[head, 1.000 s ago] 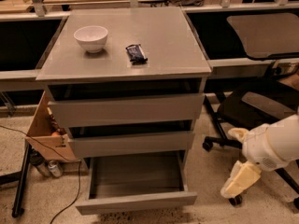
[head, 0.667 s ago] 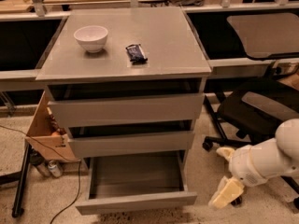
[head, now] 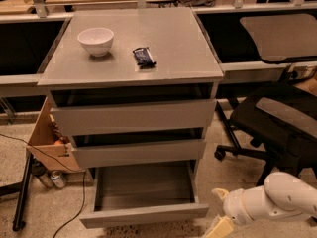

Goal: Close bottom drawer

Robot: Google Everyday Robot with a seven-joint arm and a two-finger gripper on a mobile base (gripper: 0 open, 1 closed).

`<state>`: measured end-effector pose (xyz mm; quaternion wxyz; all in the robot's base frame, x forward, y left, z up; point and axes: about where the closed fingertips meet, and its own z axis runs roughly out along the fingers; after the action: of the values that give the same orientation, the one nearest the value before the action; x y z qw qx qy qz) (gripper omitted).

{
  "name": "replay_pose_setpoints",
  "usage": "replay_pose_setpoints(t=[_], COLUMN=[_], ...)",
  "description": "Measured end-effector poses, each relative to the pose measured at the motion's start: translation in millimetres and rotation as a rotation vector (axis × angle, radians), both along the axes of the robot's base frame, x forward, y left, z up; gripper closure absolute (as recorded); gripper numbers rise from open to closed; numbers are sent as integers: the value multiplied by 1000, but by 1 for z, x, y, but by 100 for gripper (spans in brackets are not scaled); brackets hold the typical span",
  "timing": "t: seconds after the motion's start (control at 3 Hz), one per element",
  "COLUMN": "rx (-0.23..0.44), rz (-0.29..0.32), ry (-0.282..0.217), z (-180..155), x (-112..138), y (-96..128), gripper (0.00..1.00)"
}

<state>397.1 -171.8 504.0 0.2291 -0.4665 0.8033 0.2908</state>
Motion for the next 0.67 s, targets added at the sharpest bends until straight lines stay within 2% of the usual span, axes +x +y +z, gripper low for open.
replay_pose_setpoints(t=[0.33,0.67], rx=[74,121], rz=[-44,-49], ry=[99,167], z=[-73,-109], x=[-7,-24], y=[12,25], gripper=[0,0])
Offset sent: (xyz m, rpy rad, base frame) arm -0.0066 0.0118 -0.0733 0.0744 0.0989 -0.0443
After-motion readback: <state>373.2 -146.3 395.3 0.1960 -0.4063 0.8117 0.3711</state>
